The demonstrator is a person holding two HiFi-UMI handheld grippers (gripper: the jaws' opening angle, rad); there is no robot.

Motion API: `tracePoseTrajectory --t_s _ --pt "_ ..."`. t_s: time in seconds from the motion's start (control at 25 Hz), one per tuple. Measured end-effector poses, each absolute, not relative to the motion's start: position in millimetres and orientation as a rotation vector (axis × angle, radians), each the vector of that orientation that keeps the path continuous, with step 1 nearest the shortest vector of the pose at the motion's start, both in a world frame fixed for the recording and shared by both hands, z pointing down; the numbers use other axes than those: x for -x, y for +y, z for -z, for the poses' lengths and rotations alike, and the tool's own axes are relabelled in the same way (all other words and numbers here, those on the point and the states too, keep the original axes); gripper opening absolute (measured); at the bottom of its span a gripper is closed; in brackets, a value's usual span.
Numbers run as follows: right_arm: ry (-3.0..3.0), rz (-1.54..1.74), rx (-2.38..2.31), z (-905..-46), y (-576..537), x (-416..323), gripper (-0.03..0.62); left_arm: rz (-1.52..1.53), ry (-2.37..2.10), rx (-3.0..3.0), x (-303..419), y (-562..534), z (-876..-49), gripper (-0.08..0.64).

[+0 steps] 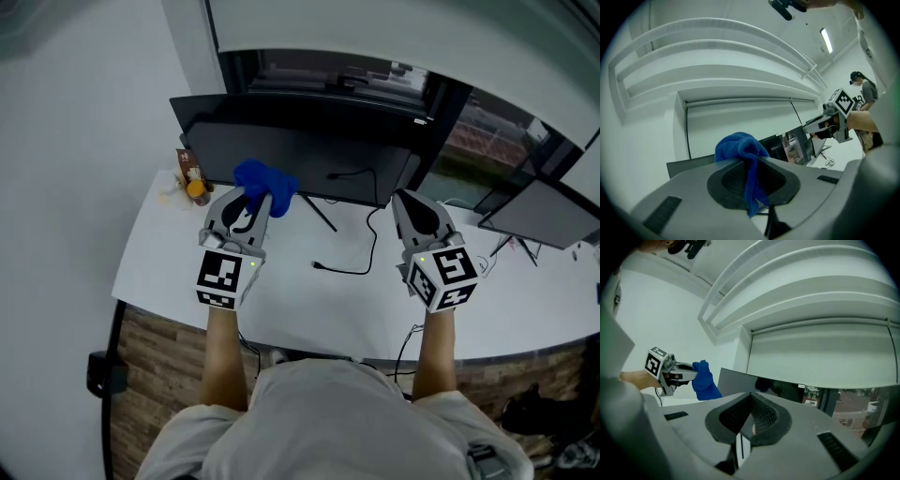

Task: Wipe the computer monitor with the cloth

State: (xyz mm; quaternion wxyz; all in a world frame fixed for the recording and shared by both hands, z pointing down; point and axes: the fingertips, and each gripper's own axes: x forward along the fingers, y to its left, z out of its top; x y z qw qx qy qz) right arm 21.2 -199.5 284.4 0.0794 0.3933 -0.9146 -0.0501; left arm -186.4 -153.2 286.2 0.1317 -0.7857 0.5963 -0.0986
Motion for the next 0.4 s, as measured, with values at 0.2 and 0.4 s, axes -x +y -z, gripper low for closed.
tracePoseTrajectory --t_s 0.2,0.4 --pt "-2.698 0.164 -1.17 -296.7 -198.6 -18.3 0.014 0.298 1.718 2.324 179.7 -155.2 -299.7 0.058" --pt "-2.673 0.17 -1.167 -306.9 -202.9 -16.7 0.014 0.233 1.743 2.383 182.1 -161.7 -305.8 0.058"
